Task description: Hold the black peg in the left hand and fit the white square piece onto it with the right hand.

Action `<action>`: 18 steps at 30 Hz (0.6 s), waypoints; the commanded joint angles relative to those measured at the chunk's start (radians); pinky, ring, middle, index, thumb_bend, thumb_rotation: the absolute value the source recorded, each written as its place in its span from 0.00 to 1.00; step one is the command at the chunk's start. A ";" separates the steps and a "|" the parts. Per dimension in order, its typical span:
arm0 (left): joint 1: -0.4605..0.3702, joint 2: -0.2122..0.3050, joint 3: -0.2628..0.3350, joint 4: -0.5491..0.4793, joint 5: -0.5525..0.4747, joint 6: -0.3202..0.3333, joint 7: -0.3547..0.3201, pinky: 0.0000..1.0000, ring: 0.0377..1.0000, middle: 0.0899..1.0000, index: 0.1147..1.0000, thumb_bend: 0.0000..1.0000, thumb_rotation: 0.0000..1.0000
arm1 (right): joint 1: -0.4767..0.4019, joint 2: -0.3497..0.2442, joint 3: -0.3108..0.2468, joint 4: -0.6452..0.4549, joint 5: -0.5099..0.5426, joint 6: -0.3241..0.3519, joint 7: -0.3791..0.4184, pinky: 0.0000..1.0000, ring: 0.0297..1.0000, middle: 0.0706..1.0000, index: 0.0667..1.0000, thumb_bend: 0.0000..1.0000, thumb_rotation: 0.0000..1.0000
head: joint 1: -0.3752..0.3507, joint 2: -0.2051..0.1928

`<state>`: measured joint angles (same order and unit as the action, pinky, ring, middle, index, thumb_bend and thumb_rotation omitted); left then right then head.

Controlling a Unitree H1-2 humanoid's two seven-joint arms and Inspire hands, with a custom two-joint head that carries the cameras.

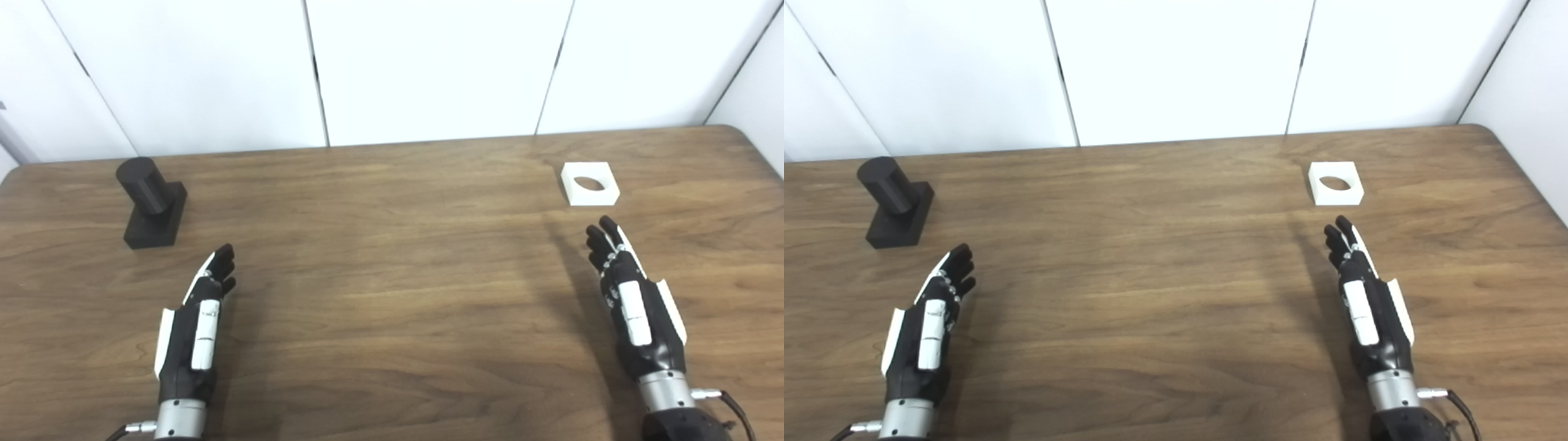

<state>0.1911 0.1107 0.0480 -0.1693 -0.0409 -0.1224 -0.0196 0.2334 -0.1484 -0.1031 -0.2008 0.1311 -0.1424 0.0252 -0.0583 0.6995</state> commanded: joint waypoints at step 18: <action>0.011 -0.016 -0.005 -0.026 0.014 -0.007 0.008 0.92 0.93 0.92 0.88 0.66 0.93 | 0.004 0.014 -0.003 -0.012 0.009 -0.038 0.006 0.97 0.94 0.92 0.95 0.57 0.91 | 0.010 -0.003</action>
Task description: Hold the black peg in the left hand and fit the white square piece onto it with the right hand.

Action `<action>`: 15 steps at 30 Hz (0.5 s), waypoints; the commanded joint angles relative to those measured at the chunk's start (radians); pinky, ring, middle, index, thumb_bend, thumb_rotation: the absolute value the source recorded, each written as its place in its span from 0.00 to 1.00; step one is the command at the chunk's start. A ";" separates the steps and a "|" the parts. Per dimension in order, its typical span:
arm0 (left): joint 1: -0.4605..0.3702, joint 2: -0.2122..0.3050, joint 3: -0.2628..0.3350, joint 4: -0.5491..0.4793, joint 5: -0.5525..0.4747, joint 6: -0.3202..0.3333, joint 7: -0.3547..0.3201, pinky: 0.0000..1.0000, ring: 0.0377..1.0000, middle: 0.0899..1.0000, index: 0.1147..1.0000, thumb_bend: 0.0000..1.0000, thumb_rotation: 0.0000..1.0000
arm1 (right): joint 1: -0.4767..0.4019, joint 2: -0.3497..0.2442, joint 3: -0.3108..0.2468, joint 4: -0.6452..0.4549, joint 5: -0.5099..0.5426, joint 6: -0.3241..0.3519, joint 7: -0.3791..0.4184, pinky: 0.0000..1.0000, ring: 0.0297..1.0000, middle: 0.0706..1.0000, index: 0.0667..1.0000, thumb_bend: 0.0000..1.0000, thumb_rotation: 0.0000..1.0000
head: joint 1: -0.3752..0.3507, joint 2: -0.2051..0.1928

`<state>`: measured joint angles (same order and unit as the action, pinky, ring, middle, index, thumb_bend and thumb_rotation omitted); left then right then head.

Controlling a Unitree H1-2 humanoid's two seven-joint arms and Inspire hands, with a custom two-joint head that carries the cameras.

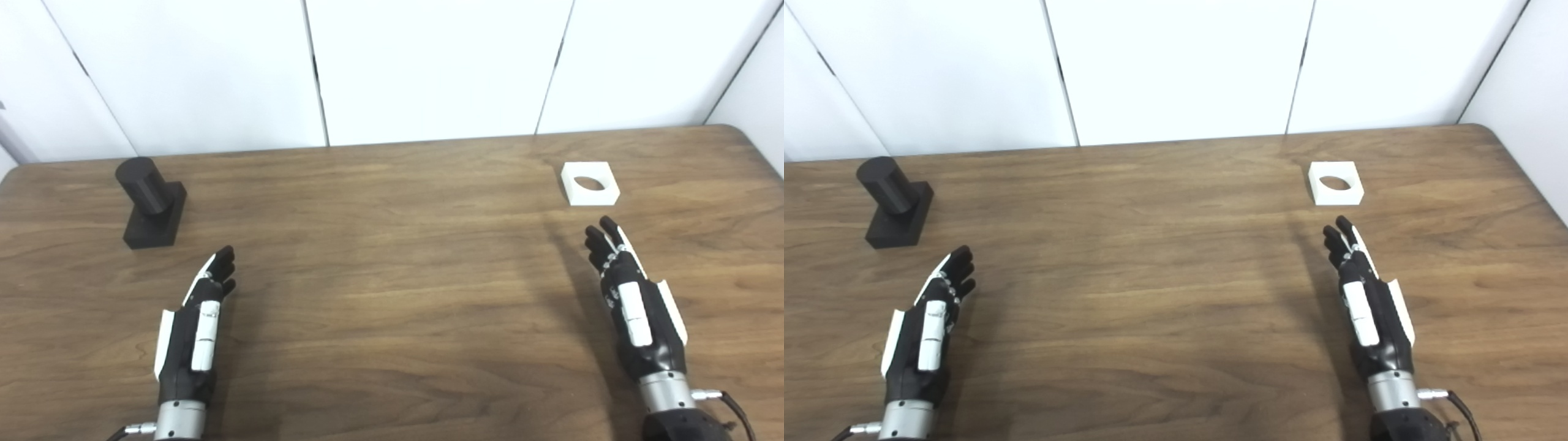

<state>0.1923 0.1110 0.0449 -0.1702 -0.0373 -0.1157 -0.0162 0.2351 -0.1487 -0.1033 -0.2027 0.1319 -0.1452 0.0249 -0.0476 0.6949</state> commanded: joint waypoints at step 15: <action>0.020 -0.053 -0.053 -0.010 0.086 -0.058 0.033 0.88 0.90 0.89 0.86 0.64 0.96 | 0.002 -0.026 -0.032 0.022 0.042 -0.071 0.043 1.00 0.97 0.95 0.99 0.54 0.95 | 0.271 -0.064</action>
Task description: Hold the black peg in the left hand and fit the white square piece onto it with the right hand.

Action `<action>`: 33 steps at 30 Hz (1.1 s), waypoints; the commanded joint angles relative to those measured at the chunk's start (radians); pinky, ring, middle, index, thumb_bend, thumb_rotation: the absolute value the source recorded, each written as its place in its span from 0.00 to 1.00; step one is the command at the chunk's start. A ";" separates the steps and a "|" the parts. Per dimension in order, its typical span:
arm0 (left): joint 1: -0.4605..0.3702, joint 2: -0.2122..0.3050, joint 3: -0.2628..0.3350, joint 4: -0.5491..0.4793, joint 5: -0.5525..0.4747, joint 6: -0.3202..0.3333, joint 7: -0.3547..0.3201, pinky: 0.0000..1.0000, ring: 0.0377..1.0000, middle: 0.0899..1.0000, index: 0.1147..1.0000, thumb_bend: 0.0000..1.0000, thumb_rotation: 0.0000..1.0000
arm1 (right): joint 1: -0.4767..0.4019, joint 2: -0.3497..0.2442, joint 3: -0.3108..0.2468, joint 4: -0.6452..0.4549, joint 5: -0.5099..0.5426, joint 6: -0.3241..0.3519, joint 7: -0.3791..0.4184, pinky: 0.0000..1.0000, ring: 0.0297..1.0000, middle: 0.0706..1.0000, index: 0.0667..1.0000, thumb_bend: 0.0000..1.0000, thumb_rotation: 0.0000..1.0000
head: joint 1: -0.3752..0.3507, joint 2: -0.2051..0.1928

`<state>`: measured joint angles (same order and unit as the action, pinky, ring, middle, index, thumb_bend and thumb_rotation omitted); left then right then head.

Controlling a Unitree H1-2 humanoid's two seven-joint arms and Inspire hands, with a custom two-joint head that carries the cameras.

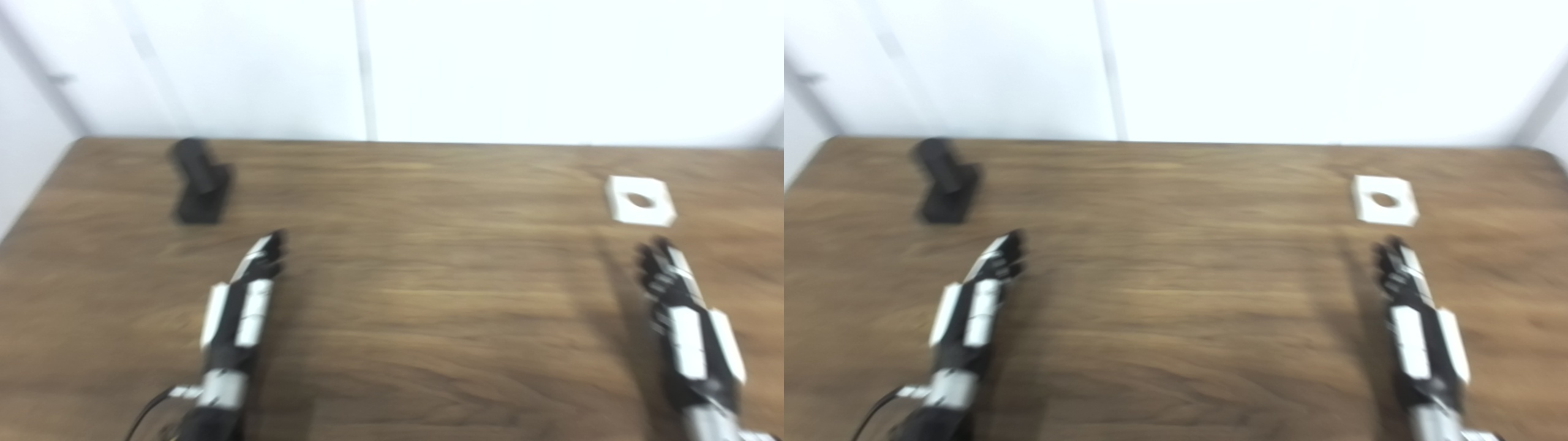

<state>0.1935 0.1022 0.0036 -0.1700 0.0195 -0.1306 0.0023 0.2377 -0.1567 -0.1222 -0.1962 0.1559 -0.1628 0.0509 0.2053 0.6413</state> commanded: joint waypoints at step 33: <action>0.043 -0.069 -0.098 0.053 0.082 -0.064 0.061 0.95 0.97 0.95 0.91 0.59 0.98 | -0.008 -0.020 -0.045 0.050 0.048 -0.038 0.044 0.78 0.83 0.81 0.83 0.68 0.86 | 0.146 -0.169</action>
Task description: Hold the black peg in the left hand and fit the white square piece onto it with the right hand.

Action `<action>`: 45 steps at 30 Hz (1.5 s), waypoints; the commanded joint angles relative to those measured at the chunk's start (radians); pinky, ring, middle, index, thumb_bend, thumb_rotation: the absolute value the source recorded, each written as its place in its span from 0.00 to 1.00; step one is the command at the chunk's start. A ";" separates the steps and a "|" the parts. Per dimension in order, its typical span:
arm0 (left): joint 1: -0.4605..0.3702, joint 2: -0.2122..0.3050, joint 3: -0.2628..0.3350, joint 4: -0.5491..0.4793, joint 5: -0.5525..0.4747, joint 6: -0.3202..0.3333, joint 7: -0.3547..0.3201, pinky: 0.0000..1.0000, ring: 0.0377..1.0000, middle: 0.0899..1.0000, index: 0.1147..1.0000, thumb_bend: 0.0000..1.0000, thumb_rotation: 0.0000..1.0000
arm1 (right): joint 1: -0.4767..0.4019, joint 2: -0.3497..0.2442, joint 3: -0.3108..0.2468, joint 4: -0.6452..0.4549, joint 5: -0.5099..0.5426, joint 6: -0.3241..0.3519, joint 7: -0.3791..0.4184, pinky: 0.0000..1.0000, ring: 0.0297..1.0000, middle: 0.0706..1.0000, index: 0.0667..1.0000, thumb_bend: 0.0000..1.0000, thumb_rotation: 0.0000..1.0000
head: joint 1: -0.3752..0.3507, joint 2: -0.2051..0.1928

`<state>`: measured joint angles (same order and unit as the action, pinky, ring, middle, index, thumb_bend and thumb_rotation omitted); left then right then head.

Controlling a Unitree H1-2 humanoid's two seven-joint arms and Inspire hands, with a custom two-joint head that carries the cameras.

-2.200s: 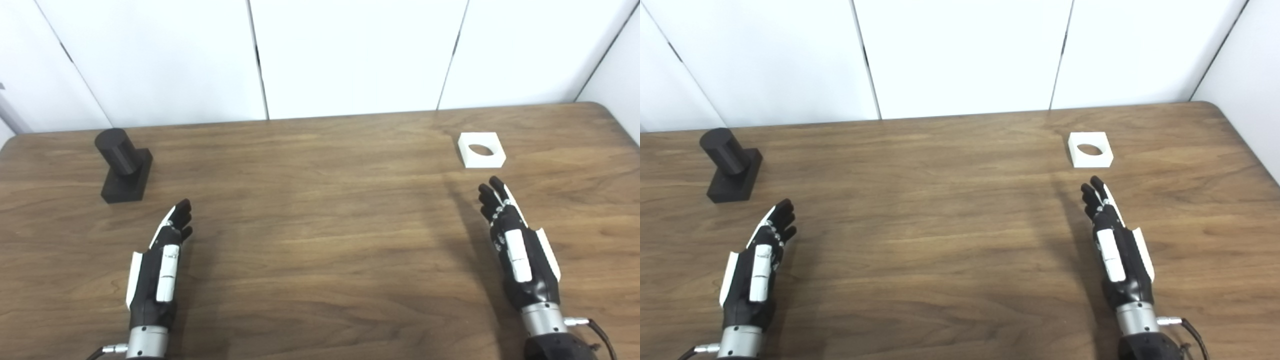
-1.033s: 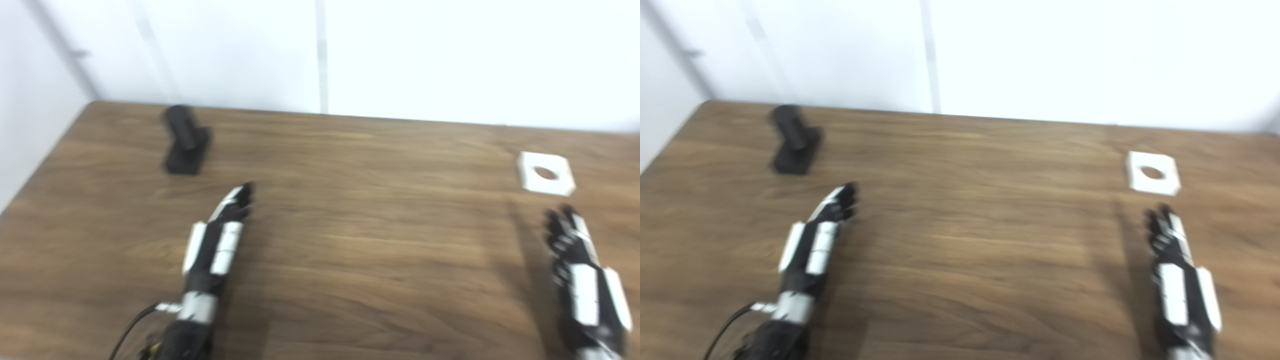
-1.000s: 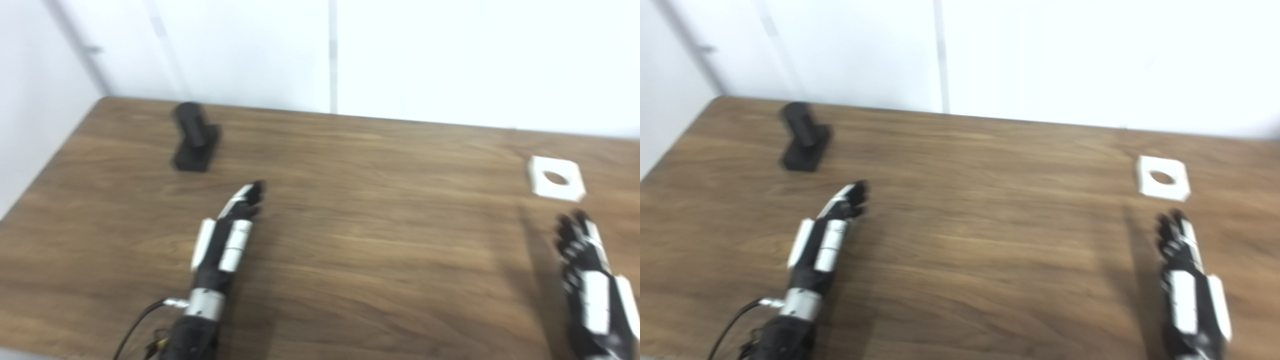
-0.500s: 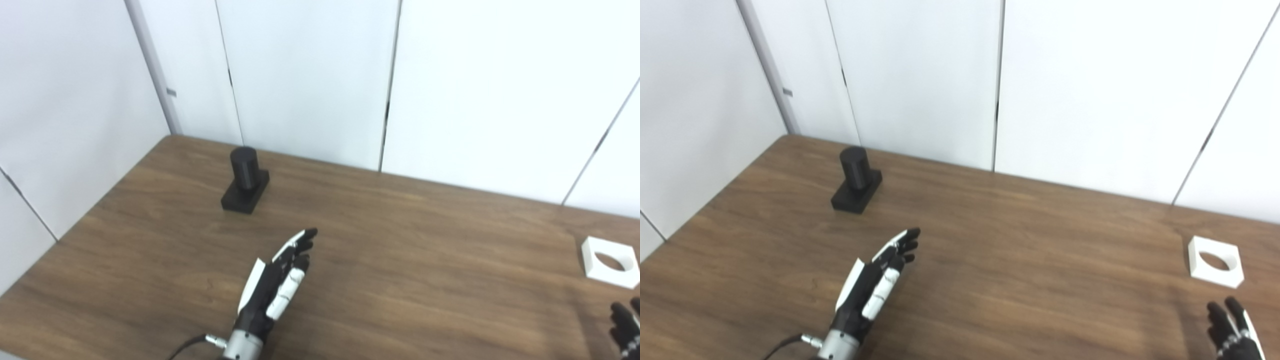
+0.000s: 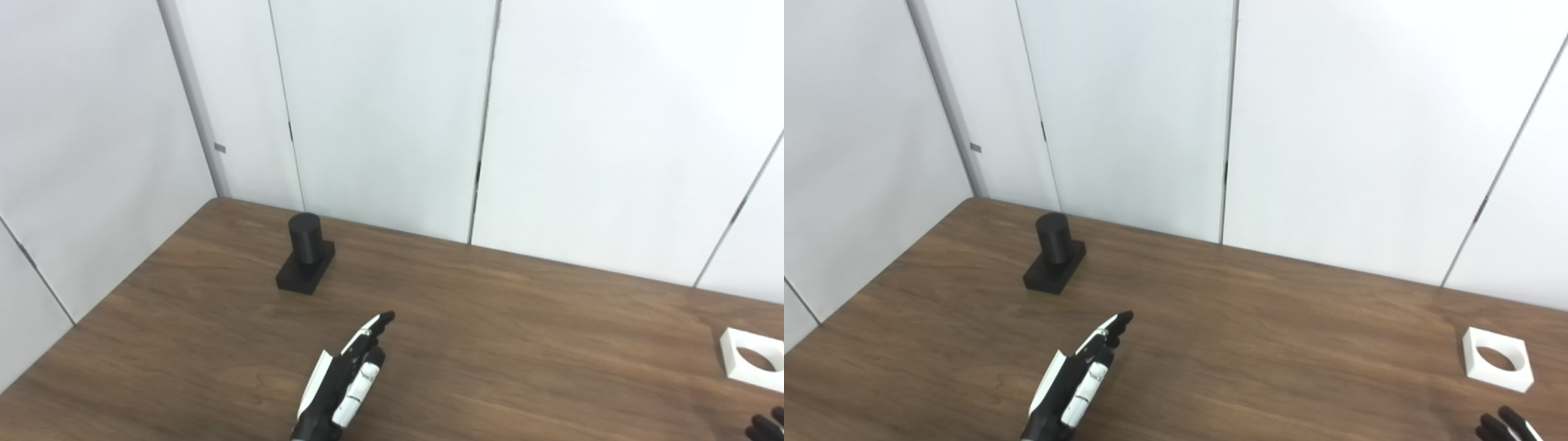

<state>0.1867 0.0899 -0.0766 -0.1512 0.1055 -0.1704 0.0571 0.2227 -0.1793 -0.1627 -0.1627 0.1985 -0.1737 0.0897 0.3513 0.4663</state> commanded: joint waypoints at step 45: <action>-0.277 0.104 0.210 0.031 0.699 0.632 0.264 0.88 0.91 0.88 0.80 0.92 0.65 | 0.038 0.024 0.019 0.006 -0.017 -0.082 0.010 0.75 0.85 0.86 0.85 0.81 0.89 | -0.055 0.007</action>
<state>-0.0431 0.1699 0.1386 -0.1223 0.7772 0.4609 0.3074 0.2456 -0.1751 -0.1561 -0.1671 0.1710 -0.2386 0.0936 0.2961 0.4725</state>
